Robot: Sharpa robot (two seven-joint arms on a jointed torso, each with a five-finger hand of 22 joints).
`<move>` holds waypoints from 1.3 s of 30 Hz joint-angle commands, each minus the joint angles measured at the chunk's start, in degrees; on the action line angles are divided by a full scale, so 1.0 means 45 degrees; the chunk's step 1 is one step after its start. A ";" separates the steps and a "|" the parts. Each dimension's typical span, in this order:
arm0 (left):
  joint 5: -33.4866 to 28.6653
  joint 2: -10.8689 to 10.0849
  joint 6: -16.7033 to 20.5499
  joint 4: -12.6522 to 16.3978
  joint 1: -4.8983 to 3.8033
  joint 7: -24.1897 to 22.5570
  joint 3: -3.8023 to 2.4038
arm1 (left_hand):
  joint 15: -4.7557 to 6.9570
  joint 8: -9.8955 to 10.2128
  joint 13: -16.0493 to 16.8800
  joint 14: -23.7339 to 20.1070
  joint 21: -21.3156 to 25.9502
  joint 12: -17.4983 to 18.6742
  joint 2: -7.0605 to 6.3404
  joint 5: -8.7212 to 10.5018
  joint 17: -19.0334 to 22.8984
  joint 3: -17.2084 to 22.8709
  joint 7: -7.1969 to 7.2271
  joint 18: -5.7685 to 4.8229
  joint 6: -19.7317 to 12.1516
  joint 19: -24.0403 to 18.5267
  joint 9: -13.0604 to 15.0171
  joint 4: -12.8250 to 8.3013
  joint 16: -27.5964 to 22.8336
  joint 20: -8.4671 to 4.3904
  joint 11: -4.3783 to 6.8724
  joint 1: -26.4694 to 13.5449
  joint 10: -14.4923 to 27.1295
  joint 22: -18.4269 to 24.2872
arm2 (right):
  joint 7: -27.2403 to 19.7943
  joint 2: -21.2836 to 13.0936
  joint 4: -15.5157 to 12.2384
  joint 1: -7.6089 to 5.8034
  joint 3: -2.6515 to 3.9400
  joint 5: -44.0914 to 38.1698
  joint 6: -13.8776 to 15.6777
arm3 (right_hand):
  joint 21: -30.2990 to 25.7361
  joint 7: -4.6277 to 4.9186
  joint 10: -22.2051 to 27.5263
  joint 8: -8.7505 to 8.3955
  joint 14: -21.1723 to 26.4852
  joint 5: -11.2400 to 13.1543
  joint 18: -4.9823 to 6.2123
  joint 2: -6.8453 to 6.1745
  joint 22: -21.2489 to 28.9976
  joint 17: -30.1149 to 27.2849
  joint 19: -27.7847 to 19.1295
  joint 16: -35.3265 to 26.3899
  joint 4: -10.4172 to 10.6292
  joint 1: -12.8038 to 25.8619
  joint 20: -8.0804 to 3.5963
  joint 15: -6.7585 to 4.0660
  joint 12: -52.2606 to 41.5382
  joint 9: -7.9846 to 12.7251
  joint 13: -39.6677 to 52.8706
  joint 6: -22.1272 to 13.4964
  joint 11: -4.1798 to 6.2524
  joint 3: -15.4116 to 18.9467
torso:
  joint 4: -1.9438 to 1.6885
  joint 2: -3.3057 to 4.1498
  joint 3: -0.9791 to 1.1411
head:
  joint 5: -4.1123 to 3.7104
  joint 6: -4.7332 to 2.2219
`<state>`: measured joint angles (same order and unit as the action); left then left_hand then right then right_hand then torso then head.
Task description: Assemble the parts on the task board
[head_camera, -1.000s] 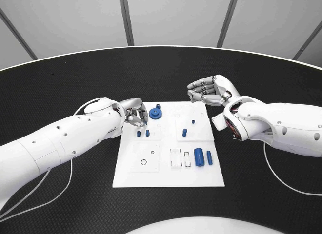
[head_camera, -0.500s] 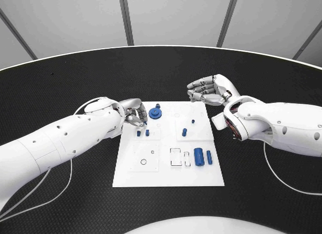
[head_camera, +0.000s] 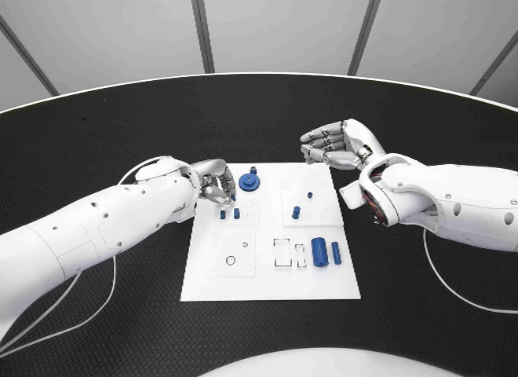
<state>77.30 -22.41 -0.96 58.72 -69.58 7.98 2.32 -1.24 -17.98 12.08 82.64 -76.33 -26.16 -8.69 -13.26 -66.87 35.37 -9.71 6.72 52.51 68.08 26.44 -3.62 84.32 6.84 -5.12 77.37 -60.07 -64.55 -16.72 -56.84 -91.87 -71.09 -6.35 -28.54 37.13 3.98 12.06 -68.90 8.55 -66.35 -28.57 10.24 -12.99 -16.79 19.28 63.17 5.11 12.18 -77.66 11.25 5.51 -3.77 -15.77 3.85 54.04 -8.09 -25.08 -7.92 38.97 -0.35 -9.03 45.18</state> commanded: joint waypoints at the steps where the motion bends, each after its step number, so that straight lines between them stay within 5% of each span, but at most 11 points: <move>1: -0.0001 -0.0004 -0.0008 -0.0004 0.0000 -0.0002 0.0000 | -0.0038 0.0106 0.0023 -0.0026 0.0055 0.0078 -0.0076 -0.0045 0.0025 0.0083 -0.0002 -0.0038 -0.0145 -0.0082 -0.0019 -0.0013 -0.0046 0.0032 -0.0054 -0.0102 -0.0086 0.0017 | 0.0002 -0.0001 0.0003 0.0000 0.0000 0.0000 0.0000 | 0.0052 -0.0006 -0.0006 -0.0011 -0.0053 -0.0045 0.0044 0.0037 0.0012 -0.0021 0.0087 -0.0033 0.0001 0.0032 0.0030 -0.0011 -0.0006 -0.0005 -0.0019 0.0077 0.0004 -0.0093 | -0.0006 -0.0010 -0.0005 | -0.0010 0.0008; 16: -0.0006 -0.0180 0.0115 0.0026 0.0005 0.0100 0.0000 | -0.0037 0.0752 0.0143 -0.0124 0.0040 0.0177 -0.0235 -0.0064 0.0339 0.0153 -0.0032 -0.0044 -0.0964 -0.0039 -0.0239 -0.0073 -0.0140 0.0043 -0.0052 -0.0080 -0.0261 -0.0022 | 0.0112 0.0002 0.0085 0.0000 0.0000 0.0000 -0.0066 | 0.0050 -0.0002 0.0005 -0.0017 -0.0046 -0.0045 0.0043 0.0018 0.0030 -0.0024 0.0087 -0.0040 -0.0013 0.0036 0.0031 -0.0008 0.0000 -0.0002 -0.0021 0.0066 0.0000 -0.0094 | -0.0003 -0.0011 -0.0007 | -0.0002 0.0009; 23: -0.0134 -0.0562 0.0352 0.0180 0.0003 -0.0013 -0.0001 | -0.0040 0.0781 0.0159 -0.0140 0.0065 0.0193 -0.0228 -0.0082 0.0394 0.0190 -0.0047 -0.0031 -0.0987 -0.0081 -0.0249 -0.0109 -0.0156 0.0044 -0.0062 -0.0027 -0.0275 0.0027 | 0.0620 -0.0034 0.0408 -0.0001 0.0000 -0.0697 -0.0638 | 0.0128 0.0037 0.0251 -0.0037 -0.0146 0.0224 0.0045 0.0031 0.0097 -0.0013 0.0211 -0.0008 -0.0308 -0.0207 -0.0012 -0.0022 0.0038 0.0004 -0.0039 0.0033 -0.0048 -0.0201 | -0.0022 -0.0055 -0.0029 | -0.0003 0.0006; 26: -0.0374 -0.0834 0.0669 0.0347 0.0000 -0.0241 -0.0002 | -0.0062 0.0678 0.0180 -0.0221 0.0165 0.0233 -0.0211 -0.0089 0.0626 0.0217 -0.0076 0.0015 -0.0771 -0.0243 -0.0206 -0.0133 -0.0228 0.0053 -0.0094 0.0004 -0.0251 0.0210 | 0.1108 -0.0084 0.0594 -0.0001 0.0001 -0.1755 -0.1128 | 0.0532 -0.0094 0.0274 0.0032 -0.0750 0.0718 0.0061 0.0074 -0.0048 0.0157 0.0798 0.0315 -0.0634 -0.0410 -0.0231 -0.0223 0.0001 -0.0025 -0.0021 0.0160 0.0059 -0.0155 | -0.0028 -0.0102 -0.0037 | -0.0009 -0.0016; 33: -0.2986 -0.1694 0.1718 0.0975 -0.0028 -0.1188 -0.0006 | -0.0067 0.0580 0.0214 -0.0494 0.0363 0.0259 -0.0146 -0.0117 0.1427 0.0311 -0.0104 0.0104 -0.0563 -0.0552 -0.0180 -0.0169 -0.0483 0.0056 -0.0110 0.0063 -0.0263 0.0550 | 0.2684 -0.0179 0.0956 -0.0001 0.0004 -0.6450 -0.2528 | 0.3275 -0.0616 -0.0485 0.0320 -0.3385 0.1142 -0.0060 0.0365 -0.2067 0.1523 0.2420 0.2031 -0.1843 -0.1043 -0.1331 -0.1172 -0.0285 -0.0107 0.0076 0.1002 0.0648 0.0359 | 0.0021 -0.0276 -0.0045 | -0.0202 -0.0133; 34: -0.3598 -0.1851 0.1835 0.1124 -0.0036 -0.1312 -0.0007 | -0.0080 0.0550 0.0212 -0.0761 0.0546 0.0301 -0.0153 -0.0126 0.2158 0.0345 -0.0125 0.0181 -0.0491 -0.0835 -0.0175 -0.0179 -0.0723 0.0060 -0.0134 0.0058 -0.0208 0.0862 | 0.2982 -0.0194 0.0963 -0.0001 0.0004 -0.7356 -0.2761 | 0.3742 -0.0690 -0.0553 0.0348 -0.3811 0.1711 -0.0041 0.0405 -0.2460 0.1865 0.2533 0.2428 -0.1905 -0.1056 -0.1456 -0.1258 -0.0301 -0.0115 0.0091 0.1125 0.0739 0.0269 | 0.0034 -0.0319 -0.0038 | -0.0244 -0.0156; 37: -0.6194 -0.2458 0.2085 0.1715 -0.0092 -0.1784 -0.0009 | -0.0134 0.0547 0.0216 -0.1079 0.0889 0.0413 -0.0263 -0.0060 0.2962 0.0272 -0.0187 0.0285 -0.0419 -0.1285 -0.0205 -0.0025 -0.1087 0.0105 -0.0193 -0.0245 -0.0114 0.1348 | 0.3824 -0.0220 0.0929 -0.0001 0.0004 -0.9530 -0.3392 | 0.4811 -0.0769 -0.0647 0.0359 -0.4010 0.2022 -0.0052 0.0170 -0.3493 0.2869 0.2333 0.3323 -0.1882 -0.0805 -0.1592 -0.1360 -0.0320 -0.0124 0.0165 0.1292 0.0833 -0.0222 | 0.0063 -0.0404 -0.0034 | -0.0354 -0.0207; 39: -0.7603 -0.2773 0.2076 0.2025 -0.0132 -0.2026 -0.0010 | -0.0226 0.0537 0.0105 -0.1800 0.1670 0.0691 -0.0362 -0.0046 0.4581 0.0154 -0.0261 0.0530 -0.0370 -0.2298 -0.0225 0.0159 -0.1768 0.0176 -0.0283 -0.0505 0.0250 0.2466 | 0.4212 -0.0214 0.0910 -0.0001 0.0005 -1.0376 -0.3655 | 0.5757 -0.0801 -0.0630 0.0367 -0.4083 0.2139 -0.0108 0.0080 -0.4318 0.3321 0.2596 0.3782 -0.1769 -0.0630 -0.1599 -0.1368 -0.0324 -0.0144 0.0218 0.1297 0.0897 -0.0423 | 0.0066 -0.0449 -0.0033 | -0.0418 -0.0216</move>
<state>54.15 -33.12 8.44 66.66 -70.08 -0.31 2.28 -2.12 -15.32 12.84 75.66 -70.03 -23.51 -10.26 -13.50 -48.76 36.17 -10.86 8.33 50.60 59.28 25.56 -3.34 77.45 7.51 -6.35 75.78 -59.65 -55.16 0.35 -57.83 -87.73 -71.10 -6.33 -65.99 21.75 28.95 8.50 -71.45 9.89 -83.85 -19.15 10.25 -12.19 -35.42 33.42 74.59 21.37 4.15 -80.89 4.07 -0.71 -4.87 -16.37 4.74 59.69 -4.29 -26.55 -7.74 37.52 -0.52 -10.39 44.35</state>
